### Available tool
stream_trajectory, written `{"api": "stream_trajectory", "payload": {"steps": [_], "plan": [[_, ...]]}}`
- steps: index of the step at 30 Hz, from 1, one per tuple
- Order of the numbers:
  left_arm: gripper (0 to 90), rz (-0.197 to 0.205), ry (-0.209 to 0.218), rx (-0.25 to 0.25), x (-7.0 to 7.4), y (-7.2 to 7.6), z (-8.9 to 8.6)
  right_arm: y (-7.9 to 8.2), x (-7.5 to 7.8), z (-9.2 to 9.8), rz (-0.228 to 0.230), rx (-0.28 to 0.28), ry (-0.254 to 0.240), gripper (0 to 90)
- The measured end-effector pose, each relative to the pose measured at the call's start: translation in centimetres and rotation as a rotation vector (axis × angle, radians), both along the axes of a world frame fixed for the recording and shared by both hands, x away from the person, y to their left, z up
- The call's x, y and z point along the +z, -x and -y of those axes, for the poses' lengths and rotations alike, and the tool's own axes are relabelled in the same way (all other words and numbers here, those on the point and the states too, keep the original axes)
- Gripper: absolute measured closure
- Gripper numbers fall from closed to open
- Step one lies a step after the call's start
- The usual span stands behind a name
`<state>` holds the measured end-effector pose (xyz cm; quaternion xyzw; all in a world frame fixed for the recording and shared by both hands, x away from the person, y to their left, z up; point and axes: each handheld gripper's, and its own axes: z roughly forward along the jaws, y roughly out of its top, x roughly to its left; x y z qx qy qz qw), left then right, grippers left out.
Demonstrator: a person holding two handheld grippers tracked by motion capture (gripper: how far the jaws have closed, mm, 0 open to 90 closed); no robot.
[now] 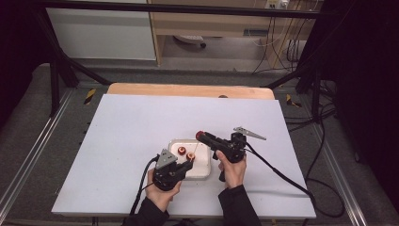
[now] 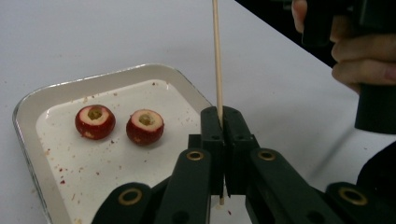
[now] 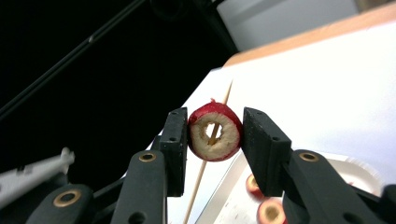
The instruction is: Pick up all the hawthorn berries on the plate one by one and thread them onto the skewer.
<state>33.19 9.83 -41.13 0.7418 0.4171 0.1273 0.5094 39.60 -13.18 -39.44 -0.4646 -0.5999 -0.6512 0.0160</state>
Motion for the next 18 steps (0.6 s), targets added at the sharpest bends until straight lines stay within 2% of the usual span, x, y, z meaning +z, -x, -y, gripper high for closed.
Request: {"api": "stream_trajectory", "payload": {"steps": [2, 3, 6, 12, 18], "plan": [[88.1, -0.005, 0.002, 0.002, 0.2, -0.2, 0.1, 0.2, -0.5, -0.4, -0.02, 0.032, 0.001, 62.4], [88.1, -0.014, -0.001, 0.004, 0.3, -0.4, 0.1, 0.2, -0.5, -0.4, -0.02, 0.032, 0.001, 62.4], [88.2, 0.0, -0.02, 0.005, 0.3, -0.7, 0.3, 0.5, -0.7, -0.7, -0.017, 0.037, 0.012, 62.3], [88.2, -0.004, -0.042, 0.002, 0.2, -1.3, 0.5, 1.2, -1.6, -1.2, -0.022, 0.066, 0.062, 62.3], [88.2, -0.004, -0.047, -0.001, 0.0, -1.6, 0.4, 1.5, -2.2, -1.6, -0.043, 0.093, 0.079, 62.1]]}}
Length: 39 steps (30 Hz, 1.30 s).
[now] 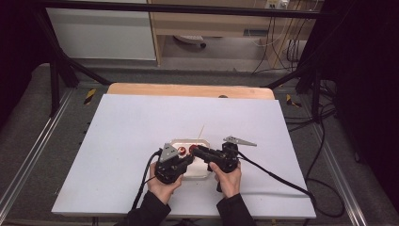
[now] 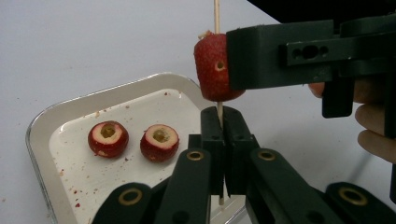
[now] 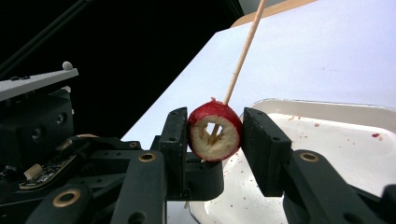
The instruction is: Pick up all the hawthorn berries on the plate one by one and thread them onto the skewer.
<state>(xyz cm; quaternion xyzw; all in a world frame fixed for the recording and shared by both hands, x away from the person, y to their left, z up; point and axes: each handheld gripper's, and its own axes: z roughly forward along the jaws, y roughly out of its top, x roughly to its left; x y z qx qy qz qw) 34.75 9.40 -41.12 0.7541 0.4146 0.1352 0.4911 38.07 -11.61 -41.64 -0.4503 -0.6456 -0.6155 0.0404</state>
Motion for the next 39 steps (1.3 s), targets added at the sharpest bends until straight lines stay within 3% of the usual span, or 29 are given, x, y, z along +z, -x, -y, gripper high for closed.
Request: {"api": "stream_trajectory", "payload": {"steps": [3, 7, 9, 10, 12, 13, 14, 15, 16, 17, 18, 22, 26, 31, 39], "plan": [[88.2, 0.008, -0.011, -0.013, -0.1, 0.0, -0.1, 0.1, -0.1, 0.0, 0.007, 0.002, 0.01, 61.1], [88.2, 0.028, -0.044, -0.044, -0.2, 0.1, -0.8, 0.2, 0.4, 0.5, 0.045, -0.005, 0.058, 46.4], [88.1, 0.033, -0.064, -0.05, -0.2, 0.1, -1.3, 0.3, 0.6, 0.7, 0.055, -0.007, 0.077, 43.6], [88.2, 0.035, -0.072, -0.054, -0.2, 0.2, -1.6, 0.3, 0.8, 1.0, 0.073, -0.004, 0.125, 35.3], [88.1, 0.032, -0.089, -0.064, -0.3, 0.2, -2.4, 0.3, 0.9, 1.2, 0.074, 0.0, 0.149, 32.6], [88.1, 0.025, -0.097, -0.068, -0.4, 0.3, -2.8, 0.2, 1.0, 1.5, 0.082, 0.017, 0.203, 26.7], [88.1, 0.022, -0.104, -0.068, -0.4, 0.3, -3.2, 0.2, 1.0, 1.5, 0.082, 0.017, 0.203, 26.7], [88.1, 0.022, -0.116, -0.072, -0.5, 0.4, -3.6, 0.1, 0.9, 1.6, 0.088, 0.039, 0.26, 21.6], [88.1, 0.023, -0.127, -0.07, -0.6, 0.4, -4.1, 0.1, 0.9, 1.6, 0.088, 0.039, 0.26, 21.6], [88.1, 0.021, -0.133, -0.071, -0.7, 0.5, -4.6, 0.0, 0.8, 1.8, 0.096, 0.065, 0.323, 17.7], [88.1, 0.015, -0.133, -0.079, -0.8, 0.5, -5.1, 0.0, 0.8, 1.8, 0.096, 0.065, 0.323, 17.7], [88.0, -0.01, -0.15, -0.086, -1.3, 0.7, -7.2, -0.3, 0.7, 2.1, 0.087, 0.098, 0.425, 10.6], [88.1, -0.015, -0.167, -0.08, -1.7, 1.1, -9.3, -0.9, 0.7, 2.2, 0.047, 0.121, 0.491, 8.3], [88.1, -0.029, -0.186, -0.078, -2.1, 1.7, -11.4, -1.6, 1.1, 1.7, 0.032, 0.156, 0.595, 7.3], [88.1, -0.031, -0.202, -0.087, -2.4, 1.9, -12.5, -3.1, 2.0, -1.0, 0.001, 0.253, 0.716, 11.2]]}}
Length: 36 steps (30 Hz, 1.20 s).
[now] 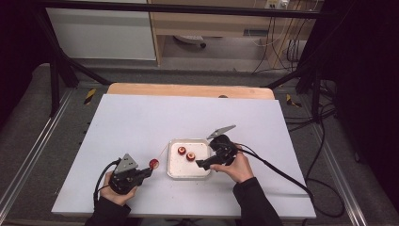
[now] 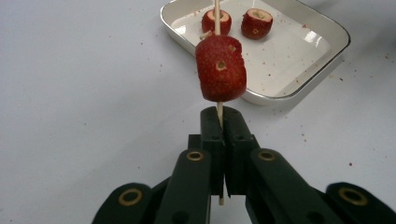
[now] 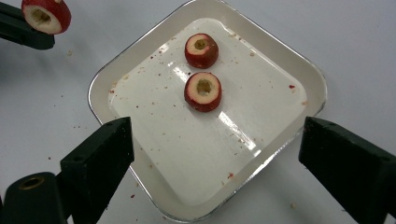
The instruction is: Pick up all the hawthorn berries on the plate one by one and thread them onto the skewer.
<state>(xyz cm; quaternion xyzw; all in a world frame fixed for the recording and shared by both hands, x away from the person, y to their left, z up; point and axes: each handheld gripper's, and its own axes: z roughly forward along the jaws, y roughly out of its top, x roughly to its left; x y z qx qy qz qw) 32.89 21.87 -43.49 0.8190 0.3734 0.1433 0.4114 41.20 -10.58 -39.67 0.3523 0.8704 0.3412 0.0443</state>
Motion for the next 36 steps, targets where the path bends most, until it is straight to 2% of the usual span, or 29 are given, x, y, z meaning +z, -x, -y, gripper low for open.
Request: {"api": "stream_trajectory", "payload": {"steps": [3, 5, 8, 12, 18, 25, 30, 36], "plan": [[88.1, -0.006, -0.012, -0.004, -0.3, 0.0, -0.1, -0.7, 0.3, -1.1, -0.004, 0.042, 0.061, 15.2], [88.2, -0.009, -0.014, -0.005, -0.4, 0.1, -0.1, -1.2, 0.5, -2.0, -0.023, 0.048, 0.092, 16.8], [88.2, -0.014, -0.012, -0.002, -0.4, 0.0, -0.2, -2.1, 0.6, -3.0, -0.044, 0.074, 0.121, 20.7], [88.2, -0.021, -0.011, 0.0, -0.5, 0.0, -0.2, -3.2, 0.3, -4.2, -0.078, 0.08, 0.142, 25.7], [88.2, -0.021, -0.006, 0.004, -0.5, -0.1, -0.3, -4.4, -0.5, -5.5, -0.142, 0.071, 0.16, 34.9], [88.2, -0.02, -0.005, 0.001, -0.5, -0.1, -0.2, -5.3, -1.5, -5.7, -0.23, 0.039, 0.164, 45.7], [88.2, -0.02, -0.007, 0.001, -0.5, 0.0, -0.2, -5.7, -1.7, -5.8, -0.267, 0.024, 0.134, 52.4], [88.2, -0.021, -0.008, 0.001, -0.5, -0.1, -0.2, -5.8, -1.9, -5.8, -0.286, 0.022, 0.14, 57.3]]}}
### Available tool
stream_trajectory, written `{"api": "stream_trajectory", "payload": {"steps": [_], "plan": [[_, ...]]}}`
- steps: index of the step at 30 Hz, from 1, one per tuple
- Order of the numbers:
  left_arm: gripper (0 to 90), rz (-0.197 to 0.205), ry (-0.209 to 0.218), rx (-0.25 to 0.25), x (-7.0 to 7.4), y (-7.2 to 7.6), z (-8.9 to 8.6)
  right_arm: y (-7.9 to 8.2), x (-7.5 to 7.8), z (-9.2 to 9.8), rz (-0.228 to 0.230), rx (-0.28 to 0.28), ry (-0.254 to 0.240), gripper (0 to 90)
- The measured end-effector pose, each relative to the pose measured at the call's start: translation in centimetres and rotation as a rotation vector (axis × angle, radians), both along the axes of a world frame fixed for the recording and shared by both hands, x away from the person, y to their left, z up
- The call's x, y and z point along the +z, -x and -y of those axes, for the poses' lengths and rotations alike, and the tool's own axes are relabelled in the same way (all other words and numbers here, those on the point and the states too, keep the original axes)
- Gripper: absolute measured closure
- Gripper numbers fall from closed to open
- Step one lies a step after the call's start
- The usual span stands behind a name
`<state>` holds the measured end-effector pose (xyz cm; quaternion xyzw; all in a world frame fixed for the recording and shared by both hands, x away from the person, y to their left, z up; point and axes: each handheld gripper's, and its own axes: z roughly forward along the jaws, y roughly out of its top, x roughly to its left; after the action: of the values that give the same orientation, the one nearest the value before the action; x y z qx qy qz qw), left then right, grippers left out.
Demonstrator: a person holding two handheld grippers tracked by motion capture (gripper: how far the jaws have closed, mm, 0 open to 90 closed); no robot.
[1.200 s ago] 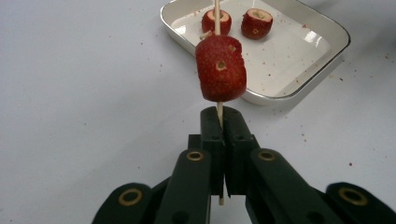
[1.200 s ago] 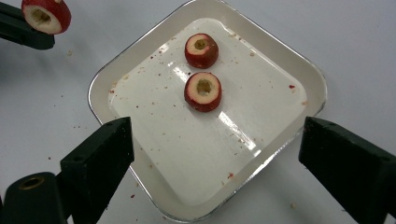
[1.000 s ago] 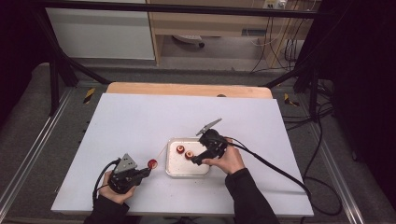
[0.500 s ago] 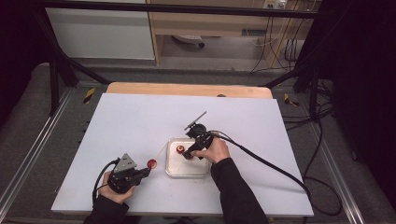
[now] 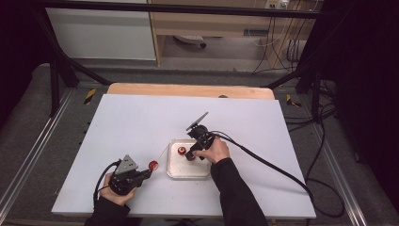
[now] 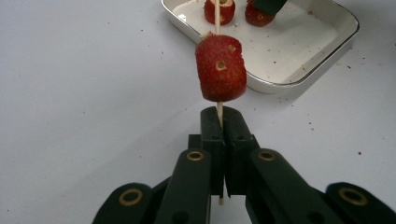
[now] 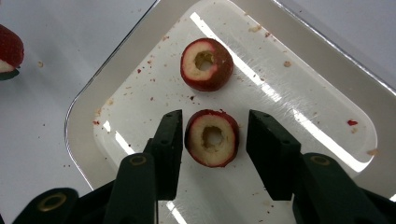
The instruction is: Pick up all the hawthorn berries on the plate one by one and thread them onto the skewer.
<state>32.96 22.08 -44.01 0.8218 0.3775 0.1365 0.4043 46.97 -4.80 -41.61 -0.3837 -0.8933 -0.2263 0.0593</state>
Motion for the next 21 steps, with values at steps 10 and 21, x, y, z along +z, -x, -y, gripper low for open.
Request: {"api": "stream_trajectory", "payload": {"steps": [10, 21], "plan": [[88.2, 0.002, 0.001, 0.0, 0.0, 0.0, 0.0, 0.0, -0.2, -0.1, -0.009, -0.007, 0.002, 61.1], [88.2, 0.007, 0.004, -0.001, 0.1, 0.1, 0.0, 0.7, 1.0, 0.2, -0.003, -0.031, -0.033, 61.6]]}}
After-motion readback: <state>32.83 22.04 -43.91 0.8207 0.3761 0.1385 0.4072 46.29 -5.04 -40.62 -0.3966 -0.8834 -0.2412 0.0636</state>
